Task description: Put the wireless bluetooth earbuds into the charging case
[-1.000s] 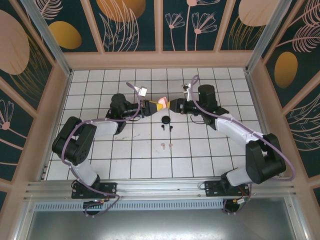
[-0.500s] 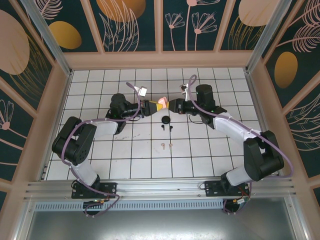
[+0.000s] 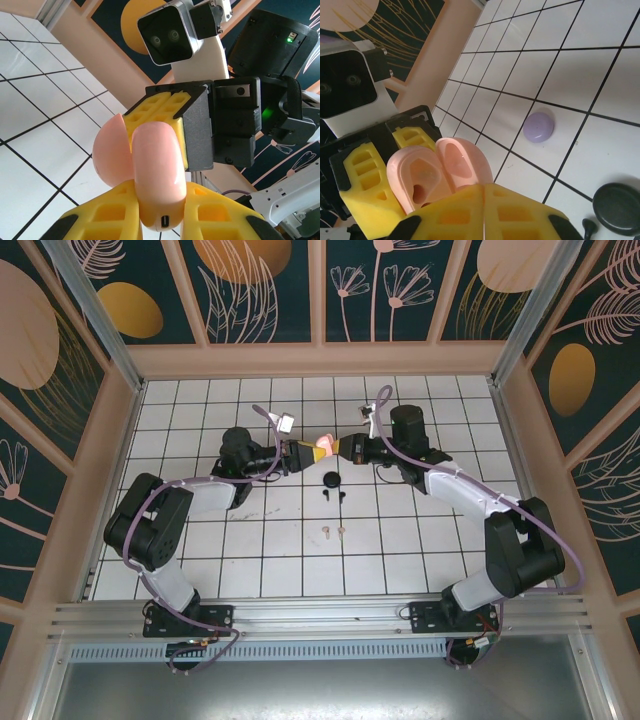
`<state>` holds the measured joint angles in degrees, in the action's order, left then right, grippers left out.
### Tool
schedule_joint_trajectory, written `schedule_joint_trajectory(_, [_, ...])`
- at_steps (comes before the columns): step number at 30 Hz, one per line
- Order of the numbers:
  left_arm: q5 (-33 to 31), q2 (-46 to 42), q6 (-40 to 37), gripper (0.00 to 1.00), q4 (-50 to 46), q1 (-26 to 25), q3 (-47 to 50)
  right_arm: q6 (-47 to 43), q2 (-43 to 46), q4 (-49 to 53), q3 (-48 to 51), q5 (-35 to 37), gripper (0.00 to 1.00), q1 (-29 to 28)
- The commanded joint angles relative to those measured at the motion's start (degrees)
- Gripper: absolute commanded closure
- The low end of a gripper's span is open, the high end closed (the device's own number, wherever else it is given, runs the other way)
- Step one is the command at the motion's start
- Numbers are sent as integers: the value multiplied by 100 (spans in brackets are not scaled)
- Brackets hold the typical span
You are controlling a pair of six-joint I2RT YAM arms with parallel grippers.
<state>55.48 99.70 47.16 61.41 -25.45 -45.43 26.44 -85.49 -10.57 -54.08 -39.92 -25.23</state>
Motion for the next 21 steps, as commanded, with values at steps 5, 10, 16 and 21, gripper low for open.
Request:
schedule_joint_trajectory(5, [68,-38,66,100,295,-56,-96,19,59,-218,-100,-61,100,-52])
schedule_joint_trajectory(10, [-70,-29,72,83,241,-59,-89,-28,116,-154,-124,12,100,-52])
schedule_joint_trajectory(16, [-453,-102,-85,53,21,-61,-60,-254,160,149,-168,392,100,-52])
schedule_joint_trajectory(21, [-817,-346,-332,43,-275,-39,-7,-454,166,450,-249,688,100,3])
